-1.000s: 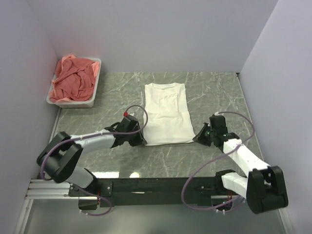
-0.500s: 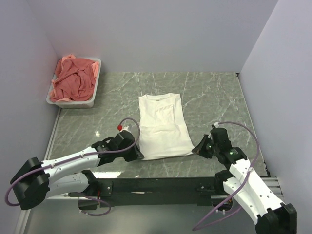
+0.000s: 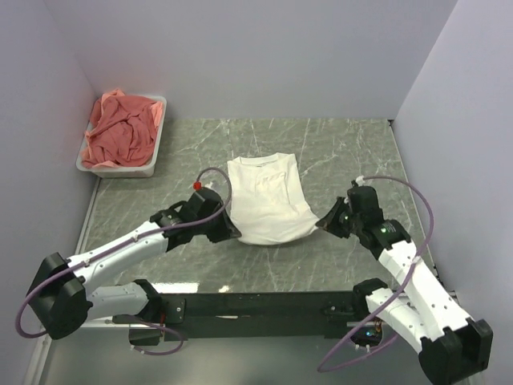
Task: Fold and stack the t-shirts
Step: Fold the tshirt
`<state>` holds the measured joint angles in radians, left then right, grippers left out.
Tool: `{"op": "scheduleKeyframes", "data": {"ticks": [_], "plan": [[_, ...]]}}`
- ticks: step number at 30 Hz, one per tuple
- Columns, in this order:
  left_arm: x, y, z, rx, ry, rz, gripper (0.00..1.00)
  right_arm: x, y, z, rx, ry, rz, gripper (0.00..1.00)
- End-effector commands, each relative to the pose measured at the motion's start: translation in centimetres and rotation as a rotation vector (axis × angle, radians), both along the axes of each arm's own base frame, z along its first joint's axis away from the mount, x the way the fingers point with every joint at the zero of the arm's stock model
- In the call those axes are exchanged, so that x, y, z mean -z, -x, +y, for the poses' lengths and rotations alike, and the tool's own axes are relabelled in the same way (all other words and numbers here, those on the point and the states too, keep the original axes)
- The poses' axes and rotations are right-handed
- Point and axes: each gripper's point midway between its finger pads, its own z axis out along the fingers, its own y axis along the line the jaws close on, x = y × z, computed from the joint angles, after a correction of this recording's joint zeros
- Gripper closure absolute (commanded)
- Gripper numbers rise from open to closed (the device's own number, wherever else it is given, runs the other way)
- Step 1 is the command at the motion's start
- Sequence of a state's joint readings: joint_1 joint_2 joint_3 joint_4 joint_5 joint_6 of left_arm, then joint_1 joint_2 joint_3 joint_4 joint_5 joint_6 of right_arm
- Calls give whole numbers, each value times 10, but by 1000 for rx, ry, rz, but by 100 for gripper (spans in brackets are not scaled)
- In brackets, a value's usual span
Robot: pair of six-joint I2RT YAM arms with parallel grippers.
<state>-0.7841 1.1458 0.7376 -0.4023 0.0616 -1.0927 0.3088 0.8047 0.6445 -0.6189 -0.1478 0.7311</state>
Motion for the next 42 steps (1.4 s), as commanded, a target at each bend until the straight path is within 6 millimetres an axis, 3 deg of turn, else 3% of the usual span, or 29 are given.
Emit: {"op": "scheduleKeyframes", "data": {"ticks": [1,3,5,6,7,9,11,12,13,14,15,16,17,18,19,20,21,23,24,25,26,30,33,35,36,37,39,40,42], "plan": [[-25,-22,-8,26,40,-33,99,-37,-35,6,13,-7,-109,100],[-40,-38,-10,27,75,-52,100,-46,-51,10,15,-2,-117,100],[-42,-56,-7,15,74,-55,100,-54,-64,13,16,-2,-130,100],[-55,-66,-9,13,91,-75,100,-51,-73,16,11,5,-112,100],[-52,-73,-10,15,87,-61,100,-67,-85,19,14,-6,-150,100],[-68,-97,-8,-2,113,-92,100,-79,-108,23,16,-8,-157,100],[-65,-117,-4,-18,121,-75,100,-87,-127,24,19,-7,-169,100],[-77,-129,-5,-22,139,-91,100,-76,-139,25,20,2,-131,100],[-69,-140,-8,-23,141,-70,99,-92,-153,28,15,-11,-158,100],[-71,-149,-5,-26,160,-60,100,-93,-161,31,3,-17,-154,100],[-81,-162,-7,-34,170,-81,99,-79,-175,32,7,-13,-116,100],[-69,-173,-7,-41,166,-51,99,-92,-191,34,4,-25,-147,100],[-70,-184,-5,-45,193,-47,99,-92,-200,37,-7,-36,-141,100],[-76,-196,-6,-50,205,-61,99,-73,-213,38,-3,-26,-98,100],[-63,-208,-4,-68,194,-37,100,-84,-229,40,-4,-33,-126,100],[-61,-220,2,-83,210,-32,100,-80,-238,43,-15,-36,-119,100],[-66,-232,2,-88,227,-45,100,-58,-250,46,-22,-29,-76,100],[-47,-253,11,-122,224,-13,100,-66,-275,48,-28,-30,-108,100],[-52,-263,11,-120,243,-27,99,-48,-285,52,-39,-36,-78,100],[-38,-271,13,-124,241,-5,99,-58,-299,54,-44,-51,-117,100],[-36,-280,20,-141,240,-4,99,-55,-308,57,-47,-58,-121,100],[-28,-312,36,-175,258,-23,99,-37,-350,69,-60,-91,-131,100],[-5,-334,47,-186,257,-3,100,-25,-372,79,-69,-120,-131,100],[-8,-347,52,-176,259,-29,99,-22,-381,81,-70,-136,-141,96],[5,-350,54,-176,252,-10,99,-16,-386,82,-68,-136,-141,90],[6,-352,55,-171,254,-13,90,-16,-389,82,-64,-138,-146,76],[2,-360,63,-171,266,-38,77,-15,-393,79,-62,-141,-154,62],[-4,-367,71,-180,266,-76,65,-18,-395,76,-58,-136,-167,49],[-12,-370,83,-203,257,-107,54,-31,-396,69,-50,-125,-195,41]]}}
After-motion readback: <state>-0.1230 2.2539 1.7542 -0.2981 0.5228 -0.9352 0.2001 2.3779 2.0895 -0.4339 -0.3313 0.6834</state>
